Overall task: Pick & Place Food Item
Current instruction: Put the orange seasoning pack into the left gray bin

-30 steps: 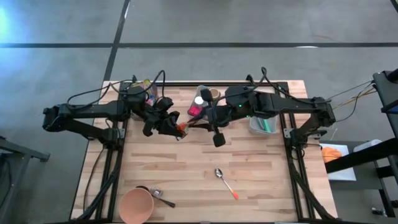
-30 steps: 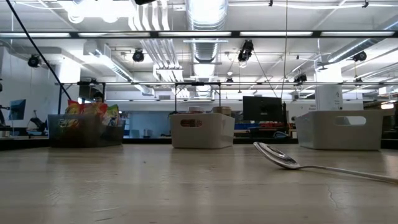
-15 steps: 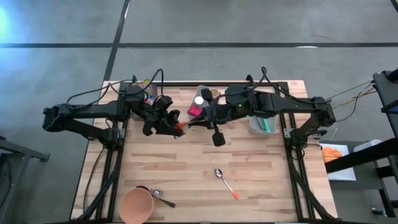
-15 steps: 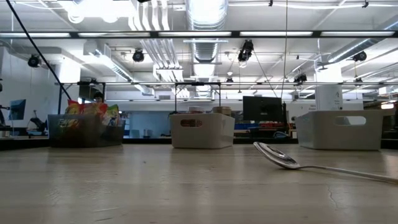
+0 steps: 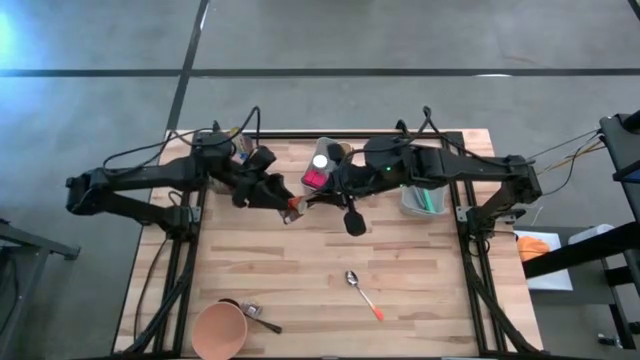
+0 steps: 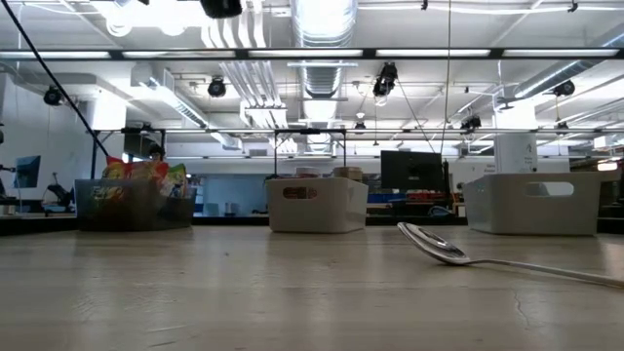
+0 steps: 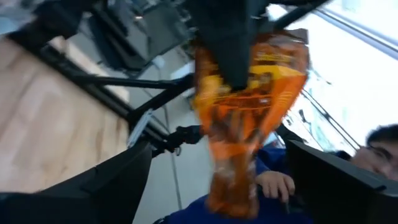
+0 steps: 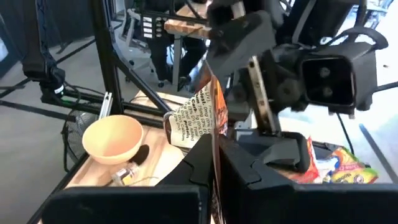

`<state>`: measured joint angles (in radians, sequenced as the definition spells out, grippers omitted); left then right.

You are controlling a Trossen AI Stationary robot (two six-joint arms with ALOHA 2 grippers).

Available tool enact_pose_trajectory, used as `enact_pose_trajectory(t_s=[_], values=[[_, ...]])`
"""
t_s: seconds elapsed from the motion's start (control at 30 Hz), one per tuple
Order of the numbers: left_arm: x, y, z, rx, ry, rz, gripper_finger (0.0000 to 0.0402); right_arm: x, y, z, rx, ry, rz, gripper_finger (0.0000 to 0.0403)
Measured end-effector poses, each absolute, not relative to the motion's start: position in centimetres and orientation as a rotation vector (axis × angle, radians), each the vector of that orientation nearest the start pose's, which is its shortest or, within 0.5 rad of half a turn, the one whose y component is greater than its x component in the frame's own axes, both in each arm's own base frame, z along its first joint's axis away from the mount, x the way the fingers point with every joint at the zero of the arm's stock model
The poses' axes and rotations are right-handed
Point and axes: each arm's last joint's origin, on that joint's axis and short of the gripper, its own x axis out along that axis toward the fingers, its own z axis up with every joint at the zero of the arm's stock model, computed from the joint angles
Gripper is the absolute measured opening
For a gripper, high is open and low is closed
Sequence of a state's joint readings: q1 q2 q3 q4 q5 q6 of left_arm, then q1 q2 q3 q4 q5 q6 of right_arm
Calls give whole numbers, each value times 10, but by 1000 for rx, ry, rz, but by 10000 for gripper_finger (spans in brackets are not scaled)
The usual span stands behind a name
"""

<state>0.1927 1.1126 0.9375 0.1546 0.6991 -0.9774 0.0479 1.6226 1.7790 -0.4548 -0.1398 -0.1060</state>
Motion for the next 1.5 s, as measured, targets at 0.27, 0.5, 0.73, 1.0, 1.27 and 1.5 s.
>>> enact_pose_trajectory(t_s=[0.27, 0.5, 0.73, 1.0, 1.27, 1.5], values=[[218, 35, 353, -1028, 327, -272, 377, 349, 7, 434, -54, 367, 150, 8], [199, 31, 357, -1032, 323, -180, 377, 339, -39, 422, 17, 524, -33, 8], [188, 31, 352, -1048, 347, -48, 377, 329, -96, 401, 99, 685, -189, 8], [185, 33, 349, -1053, 348, 40, 377, 329, -137, 363, 222, 875, -270, 8], [184, 33, 345, -1108, 384, 92, 377, 344, -154, 327, 154, 1024, -259, 8], [183, 33, 343, -1111, 396, 110, 377, 357, -159, 303, 58, 1104, -213, 8]])
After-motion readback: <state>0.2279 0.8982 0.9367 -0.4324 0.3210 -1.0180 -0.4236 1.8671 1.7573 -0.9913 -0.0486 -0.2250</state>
